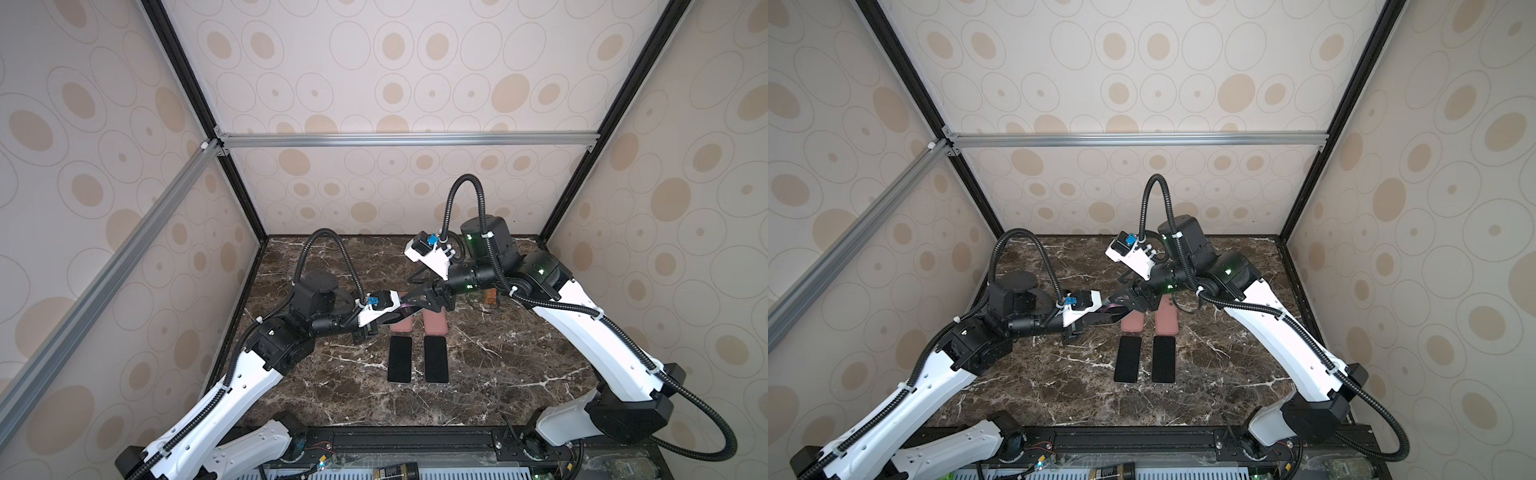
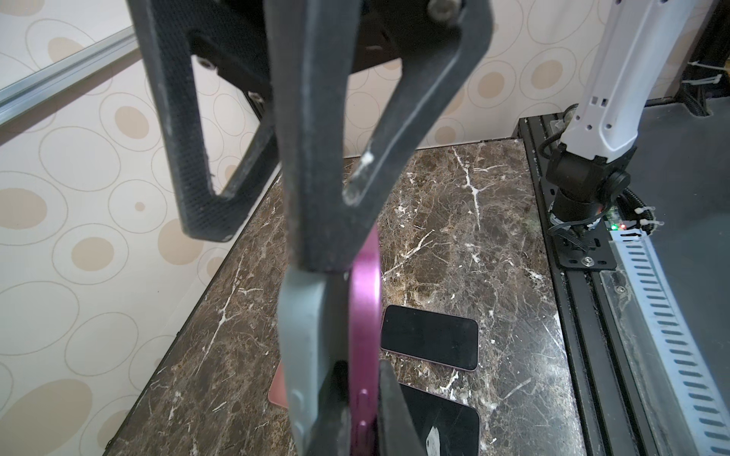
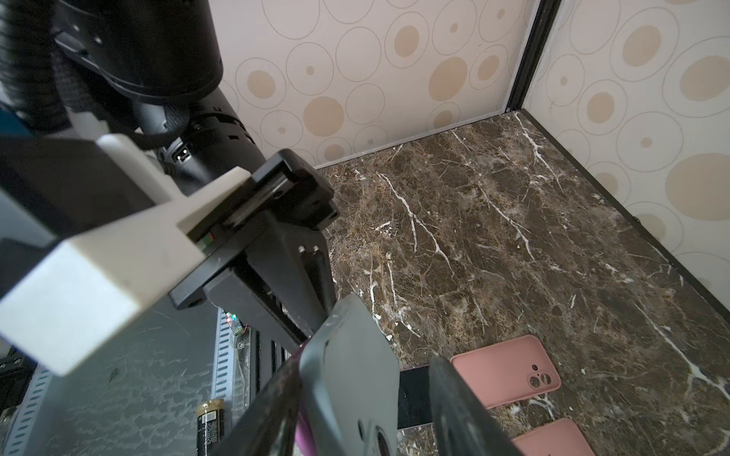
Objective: Take the phone out of the phone case
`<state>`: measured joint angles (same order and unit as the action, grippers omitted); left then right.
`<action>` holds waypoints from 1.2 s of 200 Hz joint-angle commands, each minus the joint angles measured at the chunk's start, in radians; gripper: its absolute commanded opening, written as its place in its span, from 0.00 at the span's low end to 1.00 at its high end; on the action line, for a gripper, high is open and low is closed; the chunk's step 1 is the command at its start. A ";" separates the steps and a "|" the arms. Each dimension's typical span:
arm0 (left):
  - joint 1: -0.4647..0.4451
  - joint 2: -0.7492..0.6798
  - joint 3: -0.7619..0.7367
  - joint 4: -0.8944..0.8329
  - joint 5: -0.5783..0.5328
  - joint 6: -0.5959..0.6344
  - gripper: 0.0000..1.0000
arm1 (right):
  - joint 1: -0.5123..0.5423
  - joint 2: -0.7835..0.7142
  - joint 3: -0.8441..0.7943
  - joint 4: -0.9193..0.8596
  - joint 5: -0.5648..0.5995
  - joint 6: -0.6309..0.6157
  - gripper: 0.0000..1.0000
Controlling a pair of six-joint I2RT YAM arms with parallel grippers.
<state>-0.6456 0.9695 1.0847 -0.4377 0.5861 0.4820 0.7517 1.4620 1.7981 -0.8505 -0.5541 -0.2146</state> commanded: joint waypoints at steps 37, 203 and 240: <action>-0.012 -0.014 0.043 0.034 0.005 0.043 0.00 | 0.003 0.029 0.036 -0.089 0.002 -0.078 0.55; -0.014 -0.033 0.027 0.098 -0.105 0.028 0.00 | 0.002 0.141 0.090 -0.285 0.033 -0.110 0.45; -0.014 -0.031 0.030 0.102 -0.109 0.031 0.00 | 0.003 0.161 0.104 -0.305 0.012 -0.095 0.45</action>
<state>-0.6575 0.9749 1.0698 -0.5056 0.4816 0.4892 0.7498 1.5867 1.8942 -1.0336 -0.5091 -0.3183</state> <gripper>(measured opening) 0.099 0.448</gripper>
